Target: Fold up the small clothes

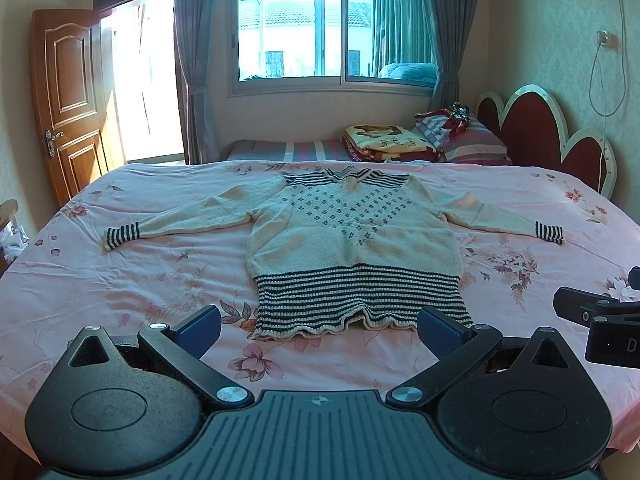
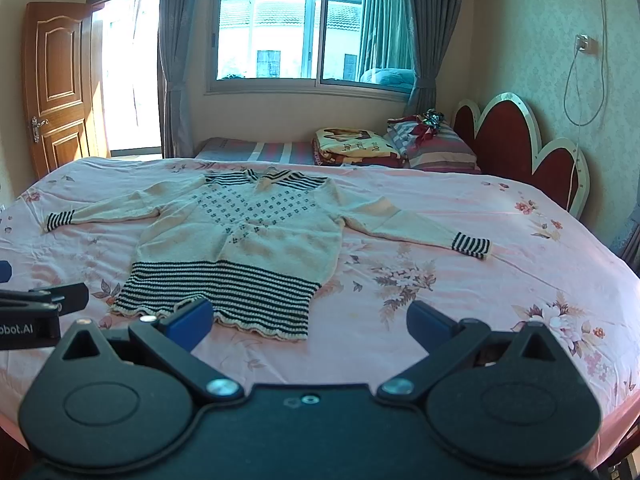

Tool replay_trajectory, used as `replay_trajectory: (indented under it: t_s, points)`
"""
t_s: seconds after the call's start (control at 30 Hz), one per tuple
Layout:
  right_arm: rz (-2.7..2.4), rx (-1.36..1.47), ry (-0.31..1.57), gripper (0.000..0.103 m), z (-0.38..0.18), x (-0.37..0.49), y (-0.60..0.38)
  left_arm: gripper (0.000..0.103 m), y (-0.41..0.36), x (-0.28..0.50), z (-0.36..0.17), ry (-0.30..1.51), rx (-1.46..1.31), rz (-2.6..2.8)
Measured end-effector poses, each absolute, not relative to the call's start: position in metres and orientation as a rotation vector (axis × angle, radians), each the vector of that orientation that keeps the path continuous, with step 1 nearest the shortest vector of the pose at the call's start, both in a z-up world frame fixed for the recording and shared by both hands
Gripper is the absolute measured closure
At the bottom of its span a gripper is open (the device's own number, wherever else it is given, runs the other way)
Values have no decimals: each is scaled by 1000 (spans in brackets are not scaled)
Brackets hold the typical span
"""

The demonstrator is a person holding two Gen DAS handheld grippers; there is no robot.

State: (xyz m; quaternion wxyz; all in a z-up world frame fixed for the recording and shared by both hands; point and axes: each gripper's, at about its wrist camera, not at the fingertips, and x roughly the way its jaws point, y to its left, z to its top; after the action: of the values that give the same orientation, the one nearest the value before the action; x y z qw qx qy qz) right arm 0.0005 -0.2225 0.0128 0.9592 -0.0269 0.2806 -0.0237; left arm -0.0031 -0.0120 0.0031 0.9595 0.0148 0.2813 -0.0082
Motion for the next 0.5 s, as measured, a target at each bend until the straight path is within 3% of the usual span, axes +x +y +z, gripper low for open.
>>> replay_trajectory:
  t_s: [0.5]
  points:
    - [-64,47,581,1,-6,34,-253,0,-3,32,-10,627,-8,-20]
